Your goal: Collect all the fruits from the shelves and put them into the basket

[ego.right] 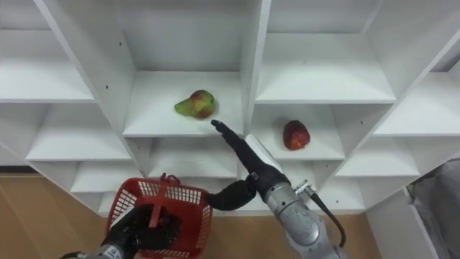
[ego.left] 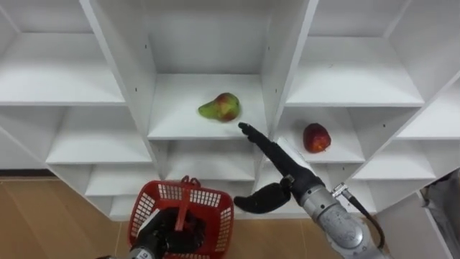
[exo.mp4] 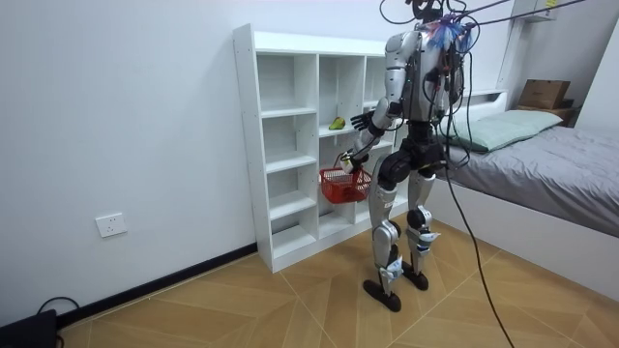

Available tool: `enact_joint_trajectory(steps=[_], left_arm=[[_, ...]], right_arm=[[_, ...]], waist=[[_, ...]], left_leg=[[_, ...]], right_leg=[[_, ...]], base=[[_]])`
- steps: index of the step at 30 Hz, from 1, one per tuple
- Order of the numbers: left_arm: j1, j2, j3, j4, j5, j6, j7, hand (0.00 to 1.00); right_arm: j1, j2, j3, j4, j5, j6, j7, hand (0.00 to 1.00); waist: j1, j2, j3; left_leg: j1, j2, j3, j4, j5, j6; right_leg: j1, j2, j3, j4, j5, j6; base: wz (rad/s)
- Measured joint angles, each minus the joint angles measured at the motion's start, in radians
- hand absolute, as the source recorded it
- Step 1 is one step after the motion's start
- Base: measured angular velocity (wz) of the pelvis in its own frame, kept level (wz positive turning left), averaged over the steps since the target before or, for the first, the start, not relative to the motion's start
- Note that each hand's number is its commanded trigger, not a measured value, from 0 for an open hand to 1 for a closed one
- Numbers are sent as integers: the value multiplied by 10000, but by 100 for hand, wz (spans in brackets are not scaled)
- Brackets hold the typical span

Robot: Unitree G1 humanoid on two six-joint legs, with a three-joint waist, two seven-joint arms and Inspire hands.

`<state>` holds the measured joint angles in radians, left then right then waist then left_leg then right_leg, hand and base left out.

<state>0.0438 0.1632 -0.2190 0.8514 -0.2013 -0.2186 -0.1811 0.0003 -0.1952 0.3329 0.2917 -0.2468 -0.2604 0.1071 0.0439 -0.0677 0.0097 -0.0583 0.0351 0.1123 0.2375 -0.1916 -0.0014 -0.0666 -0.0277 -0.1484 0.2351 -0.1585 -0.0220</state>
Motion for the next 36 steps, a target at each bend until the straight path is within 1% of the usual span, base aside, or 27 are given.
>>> enact_joint_trajectory(steps=[2,3,6,9,13,16,19,21,23,25,28,31,33,36], left_arm=[[-2,25,-1,19,3,0,54,100],[-1,24,-4,19,5,0,63,100],[-2,17,-16,18,17,0,157,100],[-13,16,18,19,351,0,286,100],[-91,-22,80,17,484,0,500,100],[-182,-38,196,18,577,0,554,100],[-199,-45,178,44,582,0,594,100],[-198,-87,174,73,577,0,594,100],[-202,-159,177,63,580,0,584,100],[-218,-217,175,59,582,0,553,100],[-218,-302,162,60,597,4,480,100],[-225,-350,171,63,709,7,379,100],[-235,-345,174,64,882,47,292,100],[-262,-292,188,64,1284,199,109,100]], right_arm=[[-3,-24,-13,-192,-154,9,-67,0],[-3,-40,-14,-285,-202,9,-69,0],[-74,-42,-13,-606,-375,2,-93,0],[-338,-44,-40,-633,-352,2,-94,0],[-623,-24,-42,-751,-367,2,-125,0],[-736,-30,-51,-925,-345,1,-188,0],[-1037,-35,-51,-950,-330,-3,-286,0],[-1184,-42,-51,-946,-328,-24,-386,0],[-1205,-61,-57,-944,-319,-37,-506,0],[-1314,-69,-53,-944,-319,-36,-513,0],[-1566,-116,-54,-944,-319,-35,-560,0],[-1646,-151,-56,-944,-334,-30,-636,0],[-1709,-161,-56,-929,-334,-2,-668,0],[-2002,-169,-106,-614,-396,20,-755,0]], waist=[[-9,-113,57],[-9,-129,65],[-10,-153,62],[8,-189,83],[121,-293,128],[174,-414,136],[234,-474,134],[306,-476,135],[438,-472,137],[480,-465,142],[496,-417,175],[518,-412,178],[533,-412,178],[609,-414,176]], left_leg=[[-21,-7,-89,4,2,-3],[-37,-10,-104,6,2,-3],[-122,-34,-233,14,2,-3],[-124,-55,-345,8,3,-2],[-176,-73,-415,9,3,-2],[-229,-99,-526,22,4,1],[-199,-118,-585,23,10,10],[-141,-122,-615,24,10,11],[-67,-125,-705,23,10,11],[-115,-121,-742,31,11,8],[-256,-124,-815,65,12,6],[-377,-129,-918,204,13,3],[-415,-124,-948,210,14,1],[-464,-121,-958,212,16,-2]], right_leg=[[31,-26,-102,-25,0,0],[32,-30,-130,-45,0,0],[55,-47,-220,-133,0,1],[88,-62,-316,-139,-15,20],[89,-82,-442,-145,-24,35],[90,-75,-505,-148,-33,47],[138,-75,-568,-148,-34,48],[212,-74,-582,-155,-33,49],[323,-75,-722,-183,-33,49],[306,-71,-754,-190,-33,49],[253,-73,-812,-196,-32,47],[224,-74,-940,-198,-32,46],[205,-76,-988,-198,-31,46],[164,-77,-1023,-194,-31,45]], base=[[10],[10],[13],[11],[6],[10],[5],[3],[11],[7],[7],[11],[7],[0]])
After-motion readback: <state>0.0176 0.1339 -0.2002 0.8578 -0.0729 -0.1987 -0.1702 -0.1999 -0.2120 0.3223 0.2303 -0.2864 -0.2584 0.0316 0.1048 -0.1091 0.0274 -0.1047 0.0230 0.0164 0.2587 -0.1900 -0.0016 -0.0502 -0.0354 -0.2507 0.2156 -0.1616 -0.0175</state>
